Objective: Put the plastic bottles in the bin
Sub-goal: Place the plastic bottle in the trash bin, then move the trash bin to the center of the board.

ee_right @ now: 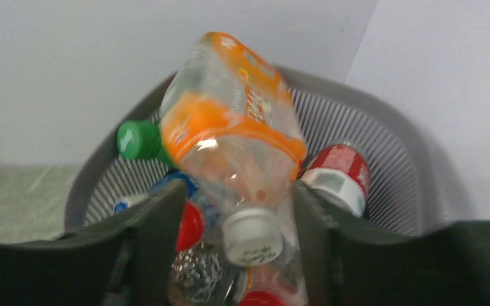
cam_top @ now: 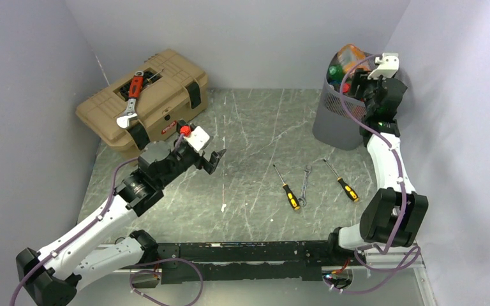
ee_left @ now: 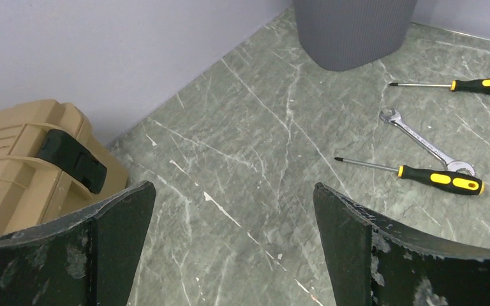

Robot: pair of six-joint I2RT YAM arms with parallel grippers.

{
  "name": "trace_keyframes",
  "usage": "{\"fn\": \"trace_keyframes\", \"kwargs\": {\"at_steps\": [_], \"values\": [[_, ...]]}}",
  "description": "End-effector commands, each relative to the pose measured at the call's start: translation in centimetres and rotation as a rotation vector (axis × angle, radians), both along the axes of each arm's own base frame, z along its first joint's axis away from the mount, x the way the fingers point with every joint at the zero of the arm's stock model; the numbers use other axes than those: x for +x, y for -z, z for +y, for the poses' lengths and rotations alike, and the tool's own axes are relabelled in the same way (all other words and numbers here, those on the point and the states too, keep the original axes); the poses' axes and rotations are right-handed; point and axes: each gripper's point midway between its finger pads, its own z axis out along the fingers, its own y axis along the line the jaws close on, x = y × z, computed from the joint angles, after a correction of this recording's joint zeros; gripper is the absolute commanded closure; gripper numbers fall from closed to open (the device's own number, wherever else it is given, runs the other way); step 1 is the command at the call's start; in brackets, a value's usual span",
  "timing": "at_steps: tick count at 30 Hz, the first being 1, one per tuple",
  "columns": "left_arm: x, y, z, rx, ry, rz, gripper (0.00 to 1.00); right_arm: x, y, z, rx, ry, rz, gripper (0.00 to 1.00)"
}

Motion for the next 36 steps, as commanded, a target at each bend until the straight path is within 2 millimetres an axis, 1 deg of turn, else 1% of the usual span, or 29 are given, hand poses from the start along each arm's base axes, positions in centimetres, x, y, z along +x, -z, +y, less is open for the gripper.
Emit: {"fn": "trace_keyframes", "kwargs": {"at_steps": [1, 2, 3, 4, 6, 9, 15, 17, 19, 22, 23, 25, 26, 28, 31, 33, 34, 36], "values": [[0.0, -1.6, -0.4, -0.023, 0.014, -0.022, 0.01, -1.4, -0.4, 0.5, 0.029, 0.010, 0.002, 0.24], [0.1, -1.6, -0.4, -0.021, 0.012, -0.022, 0.01, -1.5, -0.6, 0.5, 0.032, 0.013, -0.003, 0.17], [0.1, -1.5, -0.4, -0.019, 0.011, -0.021, 0.00, -1.6, -0.9, 0.5, 0.040, 0.016, -0.008, 0.02], [0.2, -1.4, -0.4, -0.016, 0.010, -0.020, 0.01, -1.8, -1.3, 0.5, 0.044, 0.019, -0.018, 0.00], [0.2, -1.4, -0.5, -0.016, 0.011, -0.017, 0.01, -2.1, -2.3, 0.6, 0.056, 0.018, -0.040, 0.00], [0.2, -1.3, -0.6, -0.015, 0.013, -0.014, 0.00, -2.6, -4.6, 0.8, 0.079, 0.019, -0.092, 0.00], [0.1, -1.4, -0.6, -0.019, 0.016, -0.014, 0.01, -4.1, -10.2, 1.0, 0.182, 0.031, -0.207, 0.00], [0.1, -1.5, -0.5, -0.022, 0.015, -0.017, 0.01, -4.4, -11.6, 1.8, 0.219, 0.020, -0.219, 0.00], [0.1, -1.6, -0.5, -0.023, 0.016, -0.018, 0.01, -4.0, -12.5, 3.8, 0.189, 0.011, -0.181, 0.00], [0.0, -1.6, -0.6, -0.023, 0.019, -0.016, 0.00, -3.2, -12.6, 7.8, 0.094, 0.026, -0.075, 0.01], [0.0, -1.6, -0.6, -0.024, 0.020, -0.015, 0.00, -3.0, -12.5, 8.5, 0.077, 0.031, -0.045, 0.03], [0.0, -1.6, -0.6, -0.023, 0.020, -0.017, 0.01, -2.4, -12.0, 9.7, 0.085, 0.021, 0.017, 0.10], [0.0, -1.6, -0.5, -0.022, 0.016, -0.020, 0.01, -2.1, -10.9, 10.1, 0.082, 0.028, 0.073, 0.14], [-0.1, -1.9, -0.3, -0.025, 0.007, -0.026, 0.00, -1.7, -10.1, 10.9, 0.072, 0.039, 0.126, 0.23], [0.0, -2.1, 0.1, -0.030, -0.015, -0.038, 0.01, -0.8, -7.7, 11.4, 0.077, 0.068, 0.217, 0.33], [0.0, -2.3, 0.2, -0.033, -0.015, -0.045, 0.00, -0.5, -6.2, 11.5, 0.083, 0.082, 0.265, 0.36], [0.3, -2.4, 0.6, -0.036, -0.047, -0.049, 0.01, -0.1, -5.4, 11.6, 0.085, 0.083, 0.293, 0.36], [0.5, -2.5, 1.0, -0.037, -0.070, -0.059, 0.01, 0.1, -4.5, 12.1, 0.088, 0.077, 0.328, 0.35]]}}
